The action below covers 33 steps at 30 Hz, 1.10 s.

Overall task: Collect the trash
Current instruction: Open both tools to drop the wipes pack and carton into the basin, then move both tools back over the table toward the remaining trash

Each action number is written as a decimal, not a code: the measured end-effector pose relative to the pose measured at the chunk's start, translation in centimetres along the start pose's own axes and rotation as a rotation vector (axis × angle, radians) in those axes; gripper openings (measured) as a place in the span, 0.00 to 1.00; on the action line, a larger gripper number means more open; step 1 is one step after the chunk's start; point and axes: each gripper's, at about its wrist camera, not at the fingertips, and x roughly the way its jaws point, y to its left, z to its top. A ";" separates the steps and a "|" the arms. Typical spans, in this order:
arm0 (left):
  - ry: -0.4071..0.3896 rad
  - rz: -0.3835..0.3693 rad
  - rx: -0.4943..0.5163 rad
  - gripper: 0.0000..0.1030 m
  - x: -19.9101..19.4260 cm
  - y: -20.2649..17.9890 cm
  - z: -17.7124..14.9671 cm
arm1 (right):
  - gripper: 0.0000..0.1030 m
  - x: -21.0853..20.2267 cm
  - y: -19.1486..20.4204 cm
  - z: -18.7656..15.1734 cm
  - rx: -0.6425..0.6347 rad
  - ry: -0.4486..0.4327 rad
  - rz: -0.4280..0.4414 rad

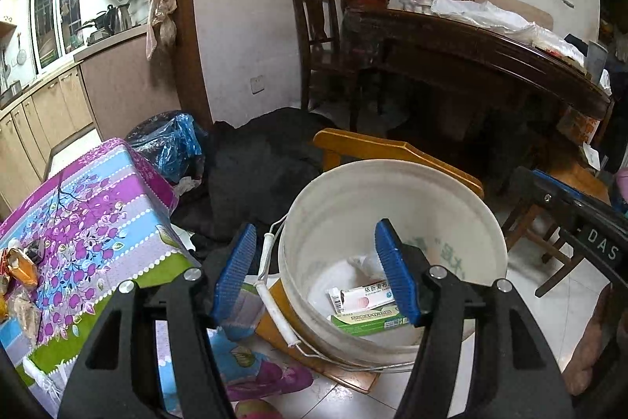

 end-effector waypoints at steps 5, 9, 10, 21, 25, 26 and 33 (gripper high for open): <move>-0.006 0.007 -0.008 0.59 -0.7 0.8 -0.2 | 0.28 -0.5 0.5 0.3 -0.006 -0.006 0.011; -0.015 0.019 -0.028 0.59 -1.7 2.0 -0.4 | 0.34 -1.2 1.8 0.3 -0.013 -0.013 0.043; -0.016 0.022 -0.030 0.59 -1.9 2.3 -0.5 | 0.40 -1.3 2.1 0.4 -0.016 -0.015 0.048; -0.093 0.050 -0.231 0.81 -8.2 14.0 -4.6 | 0.95 -4.2 12.4 -1.0 -0.136 0.010 0.279; -0.110 0.094 -0.422 0.84 -11.5 21.8 -8.5 | 0.95 -5.8 19.5 -2.5 -0.237 0.022 0.399; -0.123 0.123 -0.496 0.85 -12.7 24.5 -10.1 | 0.95 -6.3 21.0 -3.0 -0.266 0.016 0.445; -0.015 0.364 -0.547 0.89 -17.8 34.8 -16.1 | 0.95 -6.6 31.8 -8.1 -0.502 0.095 0.667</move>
